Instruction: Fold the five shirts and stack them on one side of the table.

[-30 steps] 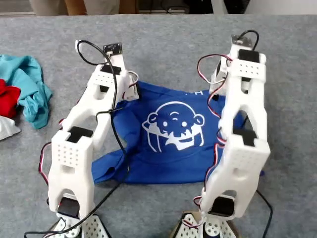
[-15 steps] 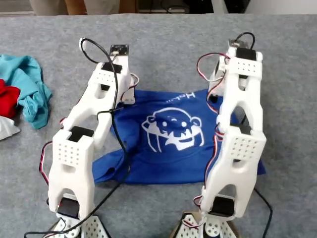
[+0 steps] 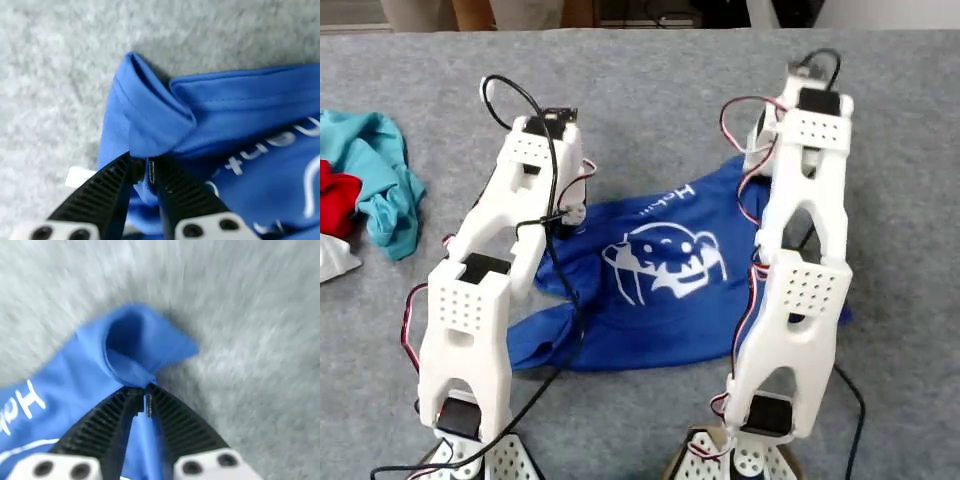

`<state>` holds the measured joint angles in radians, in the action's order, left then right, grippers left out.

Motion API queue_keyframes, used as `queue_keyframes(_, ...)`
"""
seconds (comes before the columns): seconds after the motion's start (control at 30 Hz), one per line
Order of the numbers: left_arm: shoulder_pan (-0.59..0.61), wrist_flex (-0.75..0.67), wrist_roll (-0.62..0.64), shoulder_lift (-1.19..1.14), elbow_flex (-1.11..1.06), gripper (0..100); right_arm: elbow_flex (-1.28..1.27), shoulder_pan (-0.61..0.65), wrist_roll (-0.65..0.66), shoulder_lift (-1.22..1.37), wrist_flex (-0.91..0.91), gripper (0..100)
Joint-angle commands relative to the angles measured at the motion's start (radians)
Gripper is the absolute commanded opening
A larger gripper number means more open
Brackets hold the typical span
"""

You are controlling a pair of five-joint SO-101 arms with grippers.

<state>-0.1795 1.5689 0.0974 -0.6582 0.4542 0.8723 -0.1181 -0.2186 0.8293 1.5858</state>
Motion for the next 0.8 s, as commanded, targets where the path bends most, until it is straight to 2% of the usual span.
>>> queue_keyframes(0.0, 0.011, 0.118, -0.006, 0.016, 0.133, 2, 0.205, 0.065, 0.058, -0.015, -0.009, 0.6)
queue_keyframes(0.1, 0.011, 0.187, -0.006, 0.016, 0.213, 2, 0.315, 0.131, 0.112, -0.013, -0.020, 0.6)
queue_keyframes(0.23, 0.011, 0.192, -0.003, 0.054, 0.226, 2, 0.406, 0.225, 0.189, -0.013, -0.089, 0.6)
queue_keyframes(0.5, 0.000, 0.192, -0.005, 0.331, -0.005, 2, 0.435, 0.366, 0.319, -0.015, -0.219, 2.0)
queue_keyframes(0.6, 0.000, 0.192, -0.006, 0.441, -0.107, 2, 0.437, 0.395, 0.338, -0.021, -0.189, 8.0)
queue_keyframes(0.77, 0.005, 0.190, -0.078, 0.576, -0.189, 2, 0.516, 0.404, 0.328, -0.019, -0.080, 24.2)
